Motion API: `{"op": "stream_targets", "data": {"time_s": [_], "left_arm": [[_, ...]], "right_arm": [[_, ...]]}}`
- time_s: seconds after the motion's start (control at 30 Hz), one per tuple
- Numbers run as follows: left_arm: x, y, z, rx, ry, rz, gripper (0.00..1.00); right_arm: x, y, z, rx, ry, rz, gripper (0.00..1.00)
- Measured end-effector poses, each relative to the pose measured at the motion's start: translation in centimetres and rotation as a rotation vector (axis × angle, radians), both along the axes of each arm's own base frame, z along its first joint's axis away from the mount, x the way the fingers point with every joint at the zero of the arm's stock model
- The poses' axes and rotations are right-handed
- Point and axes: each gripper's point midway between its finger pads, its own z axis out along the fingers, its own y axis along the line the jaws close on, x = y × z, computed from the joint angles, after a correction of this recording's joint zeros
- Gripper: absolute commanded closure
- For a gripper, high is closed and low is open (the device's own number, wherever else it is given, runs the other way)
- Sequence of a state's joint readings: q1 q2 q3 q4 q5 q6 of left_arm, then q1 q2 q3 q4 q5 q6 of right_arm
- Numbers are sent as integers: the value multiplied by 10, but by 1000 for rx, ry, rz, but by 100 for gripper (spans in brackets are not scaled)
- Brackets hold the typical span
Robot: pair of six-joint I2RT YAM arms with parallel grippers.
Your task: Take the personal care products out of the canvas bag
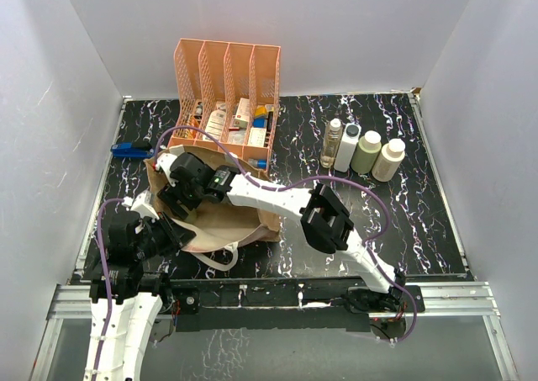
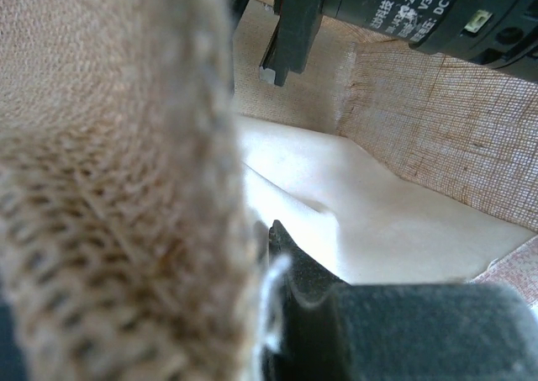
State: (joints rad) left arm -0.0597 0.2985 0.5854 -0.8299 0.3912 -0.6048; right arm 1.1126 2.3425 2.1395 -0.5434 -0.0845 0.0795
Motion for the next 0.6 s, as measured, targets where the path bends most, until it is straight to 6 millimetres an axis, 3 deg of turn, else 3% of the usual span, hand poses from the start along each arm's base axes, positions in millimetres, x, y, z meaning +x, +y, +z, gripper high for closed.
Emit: {"op": "stream_targets", "data": {"time_s": [0.23,0.4,0.6], "left_arm": [[1,0,1,0,-5,1,100],[1,0,1,-1,-4,0,100],[0,0,1,-2,-5,-1,100]], "right_arm": [[1,-3,4,4,-15,-17,59],[-4,-21,11,-6,-14,-49,63],[-10,-46,39,43,-13,-100,64]]}}
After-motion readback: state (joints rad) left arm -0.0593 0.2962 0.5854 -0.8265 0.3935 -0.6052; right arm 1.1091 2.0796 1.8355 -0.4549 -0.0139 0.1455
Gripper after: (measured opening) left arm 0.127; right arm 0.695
